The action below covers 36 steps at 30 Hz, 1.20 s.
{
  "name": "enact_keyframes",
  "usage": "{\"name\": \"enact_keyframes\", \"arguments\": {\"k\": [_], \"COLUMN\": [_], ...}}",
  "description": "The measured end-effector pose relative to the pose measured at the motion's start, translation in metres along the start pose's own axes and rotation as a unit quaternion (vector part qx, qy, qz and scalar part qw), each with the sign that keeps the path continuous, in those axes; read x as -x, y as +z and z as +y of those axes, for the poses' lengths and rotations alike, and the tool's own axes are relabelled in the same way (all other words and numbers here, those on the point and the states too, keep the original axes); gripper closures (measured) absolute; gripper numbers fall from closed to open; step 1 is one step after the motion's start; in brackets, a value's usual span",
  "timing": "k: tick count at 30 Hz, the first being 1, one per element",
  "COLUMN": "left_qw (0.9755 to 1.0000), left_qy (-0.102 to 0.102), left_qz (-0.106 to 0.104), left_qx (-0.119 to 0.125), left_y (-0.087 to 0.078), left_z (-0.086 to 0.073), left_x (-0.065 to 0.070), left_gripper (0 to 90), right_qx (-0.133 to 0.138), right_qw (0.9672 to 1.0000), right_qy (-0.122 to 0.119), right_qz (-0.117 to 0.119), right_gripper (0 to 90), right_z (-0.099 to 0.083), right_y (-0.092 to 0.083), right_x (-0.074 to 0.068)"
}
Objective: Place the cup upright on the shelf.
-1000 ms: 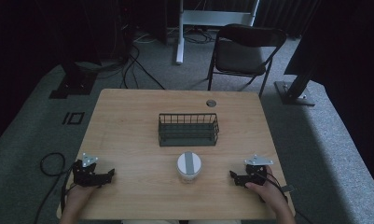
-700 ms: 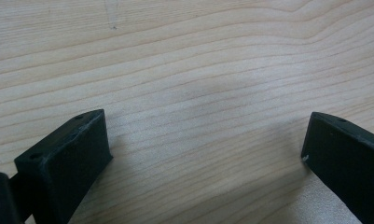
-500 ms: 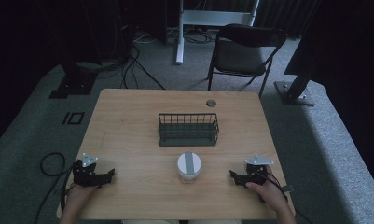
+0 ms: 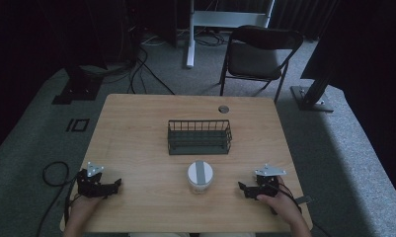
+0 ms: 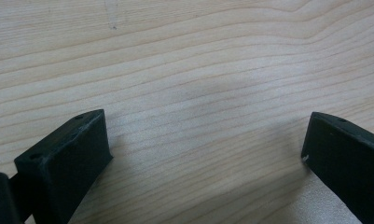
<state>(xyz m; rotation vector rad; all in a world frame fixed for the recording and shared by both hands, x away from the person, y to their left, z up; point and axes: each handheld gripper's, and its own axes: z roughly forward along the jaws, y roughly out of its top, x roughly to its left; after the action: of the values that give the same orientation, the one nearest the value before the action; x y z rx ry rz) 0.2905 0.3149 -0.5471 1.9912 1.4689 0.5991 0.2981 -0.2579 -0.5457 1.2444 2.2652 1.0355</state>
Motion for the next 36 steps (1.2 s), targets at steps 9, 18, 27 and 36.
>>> {"name": "enact_keyframes", "arguments": {"k": [9, 18, 27, 36], "left_qw": [1.0, 1.0, 1.0, 1.0], "left_qy": [0.0, 0.0, 0.0, 0.0], "left_qz": [0.0, 0.0, 0.0, 0.0], "left_qx": [0.0, 0.0, 0.0, 0.0], "left_y": [0.0, 0.0, 0.0, 0.0], "left_z": [0.0, 0.0, 0.0, 0.0], "left_x": [0.0, 0.0, 0.0, 0.0], "left_gripper": [1.2, 1.2, 1.2, 1.2], "right_qx": [0.003, 0.009, 0.01, 0.018], "right_qw": [0.9995, 0.9988, 0.9977, 0.9952], "right_qy": [-0.019, -0.029, -0.041, -0.053], "right_qz": [0.026, 0.039, 0.052, 0.08], "right_gripper": [11.4, 11.5, 12.6, 12.6], "right_z": [0.003, 0.005, 0.008, 0.011], "right_y": [0.004, 0.005, 0.006, 0.008], "right_x": [-0.012, -0.02, -0.03, -0.042]}}
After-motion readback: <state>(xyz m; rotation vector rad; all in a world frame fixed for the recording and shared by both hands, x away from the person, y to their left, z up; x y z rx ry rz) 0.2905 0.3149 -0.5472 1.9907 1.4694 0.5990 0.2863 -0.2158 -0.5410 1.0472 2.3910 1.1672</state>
